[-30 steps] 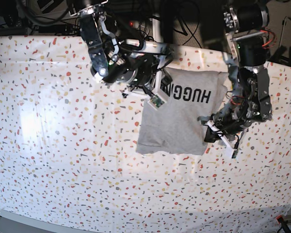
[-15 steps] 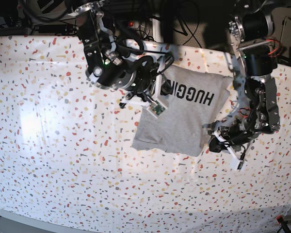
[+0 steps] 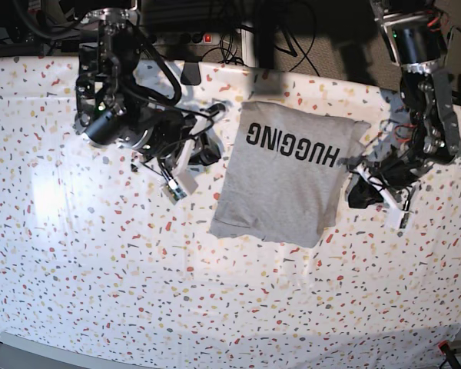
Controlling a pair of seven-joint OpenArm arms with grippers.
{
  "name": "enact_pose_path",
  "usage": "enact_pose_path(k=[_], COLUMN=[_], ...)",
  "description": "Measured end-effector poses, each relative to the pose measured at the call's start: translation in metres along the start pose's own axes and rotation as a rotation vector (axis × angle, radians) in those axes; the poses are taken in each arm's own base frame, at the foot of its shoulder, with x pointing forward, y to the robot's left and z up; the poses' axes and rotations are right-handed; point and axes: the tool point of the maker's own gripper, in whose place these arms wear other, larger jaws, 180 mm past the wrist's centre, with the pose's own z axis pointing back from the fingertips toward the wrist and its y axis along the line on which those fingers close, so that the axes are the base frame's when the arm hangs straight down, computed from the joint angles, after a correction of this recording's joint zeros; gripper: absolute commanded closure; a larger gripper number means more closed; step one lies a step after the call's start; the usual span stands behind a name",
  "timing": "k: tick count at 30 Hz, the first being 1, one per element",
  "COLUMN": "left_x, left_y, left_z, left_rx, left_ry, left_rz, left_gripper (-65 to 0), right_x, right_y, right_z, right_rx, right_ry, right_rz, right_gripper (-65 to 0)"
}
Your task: Fold the T-shirt properly
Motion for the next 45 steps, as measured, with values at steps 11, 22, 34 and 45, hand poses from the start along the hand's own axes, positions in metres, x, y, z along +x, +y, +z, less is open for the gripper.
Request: enact_pose_path(k=[11, 22, 34, 45], left_x=[-0.020, -0.093, -0.168, -0.221], left_y=[0.002, -0.008, -0.028, -0.047], left_z=[0.081, 0.128, 0.175, 0.218], left_rx=[0.091, 0.109, 0.130, 0.145], left_ry=[-0.082, 0.037, 0.193, 0.334], left_rz=[0.019, 0.133, 0.223, 0.294], left_gripper=[0.0, 0.0, 0.0, 0.0], right_x=[-0.017, -0.057, -0.144, -0.214], right_y=[-0.009, -0.010, 0.029, 0.071], right_z=[0.058, 0.117, 0.159, 0.173], right_rx=[-0.138, -0.281, -0.276, -0.229], right_ry=[-0.035, 0.027, 0.219, 0.349], right_rz=[-0.014, -0.064, -0.220, -0.425], right_gripper=[0.0, 0.0, 0.0, 0.0])
